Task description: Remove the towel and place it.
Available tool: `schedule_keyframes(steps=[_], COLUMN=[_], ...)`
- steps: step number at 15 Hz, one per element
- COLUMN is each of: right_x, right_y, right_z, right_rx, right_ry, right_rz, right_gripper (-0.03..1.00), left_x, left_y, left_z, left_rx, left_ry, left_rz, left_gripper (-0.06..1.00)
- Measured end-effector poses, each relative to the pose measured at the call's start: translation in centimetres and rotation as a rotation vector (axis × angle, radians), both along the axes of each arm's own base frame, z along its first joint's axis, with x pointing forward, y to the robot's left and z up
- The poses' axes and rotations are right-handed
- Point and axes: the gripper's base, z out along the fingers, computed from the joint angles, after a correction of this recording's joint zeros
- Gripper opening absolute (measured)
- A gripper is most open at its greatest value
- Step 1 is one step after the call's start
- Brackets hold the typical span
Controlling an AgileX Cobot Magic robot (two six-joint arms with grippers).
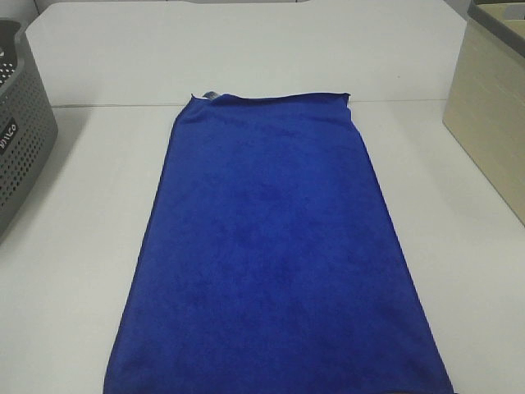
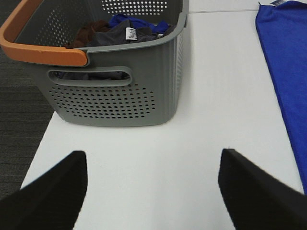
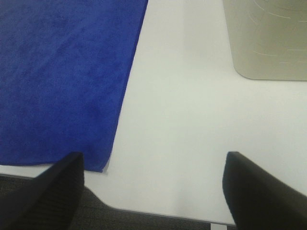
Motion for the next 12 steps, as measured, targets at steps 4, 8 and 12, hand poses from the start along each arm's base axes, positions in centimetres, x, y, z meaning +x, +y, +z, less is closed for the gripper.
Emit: schedule_keyframes(steps=[4,8,12], right_x=[0.0,-0.25,-0.24], right_y=[0.04,0.02,-0.05], right_z=[0.0,0.01,0.0], right_rx=[0.004,0.005,-0.003], right_ry=[0.0,-0.029,-0.029], right_rz=[0.002,0.0,-0.012], right_gripper=[0.78,0.78,0.78], left_x=[0.01,0.05,0.08], left_y=[-0.08,-0.54,-0.9], left_z=[0.0,-0.02,-0.01], left_rx=[-0.003,-0.048,-0.084], left_ry=[0.0,-0.004,-0.007], left_rz=[-0.008,-0.019,-0.047], left_gripper=[0.72,0.72,0.72])
